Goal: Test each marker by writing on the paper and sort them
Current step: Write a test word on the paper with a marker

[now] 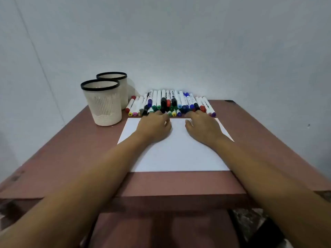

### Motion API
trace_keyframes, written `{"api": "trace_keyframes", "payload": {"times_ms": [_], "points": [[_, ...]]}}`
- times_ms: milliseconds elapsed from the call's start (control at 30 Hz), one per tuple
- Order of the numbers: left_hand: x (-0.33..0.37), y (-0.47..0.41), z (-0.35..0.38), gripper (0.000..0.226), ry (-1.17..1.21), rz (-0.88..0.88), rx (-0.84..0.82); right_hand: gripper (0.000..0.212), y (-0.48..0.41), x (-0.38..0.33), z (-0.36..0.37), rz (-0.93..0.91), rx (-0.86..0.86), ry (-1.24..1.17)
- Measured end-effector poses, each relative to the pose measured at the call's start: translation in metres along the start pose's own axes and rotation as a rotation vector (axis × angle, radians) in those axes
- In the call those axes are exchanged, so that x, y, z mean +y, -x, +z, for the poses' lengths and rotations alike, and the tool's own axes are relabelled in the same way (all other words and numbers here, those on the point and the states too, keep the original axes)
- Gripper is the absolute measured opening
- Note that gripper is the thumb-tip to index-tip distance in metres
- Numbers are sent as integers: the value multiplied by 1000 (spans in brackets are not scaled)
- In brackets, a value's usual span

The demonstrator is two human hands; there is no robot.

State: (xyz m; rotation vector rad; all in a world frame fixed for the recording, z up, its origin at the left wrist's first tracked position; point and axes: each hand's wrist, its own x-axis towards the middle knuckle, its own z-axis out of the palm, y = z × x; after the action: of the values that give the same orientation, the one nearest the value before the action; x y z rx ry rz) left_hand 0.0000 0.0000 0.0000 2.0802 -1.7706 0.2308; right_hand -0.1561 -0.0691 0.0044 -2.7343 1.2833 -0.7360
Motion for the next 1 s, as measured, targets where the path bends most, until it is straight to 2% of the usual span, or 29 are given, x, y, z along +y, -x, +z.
{"api": "trace_keyframes", "payload": {"times_ms": [200, 300, 400, 533, 633, 900, 1000], "points": [[-1, -1, 5, 34, -29, -9, -20, 28, -7, 3, 3, -21, -29, 76], [-3, -1, 5, 33, 3, -16, 8, 24, -18, 2, 4, -1, 74, 96], [-3, -2, 5, 33, 17, -21, 5, 31, -38, -3, 4, -5, 159, 121], [-4, -4, 4, 32, 25, -33, -9, 42, -63, -10, 11, -28, 95, 237], [-3, -3, 3, 33, 21, -36, -18, 37, -68, -12, 20, -38, 100, 265], [-3, -4, 2, 33, 31, -44, 0, 27, -70, -8, 30, -59, 257, 249], [-3, -4, 1, 32, 76, -45, 4, 20, -70, -4, 25, -54, 457, 116]]}}
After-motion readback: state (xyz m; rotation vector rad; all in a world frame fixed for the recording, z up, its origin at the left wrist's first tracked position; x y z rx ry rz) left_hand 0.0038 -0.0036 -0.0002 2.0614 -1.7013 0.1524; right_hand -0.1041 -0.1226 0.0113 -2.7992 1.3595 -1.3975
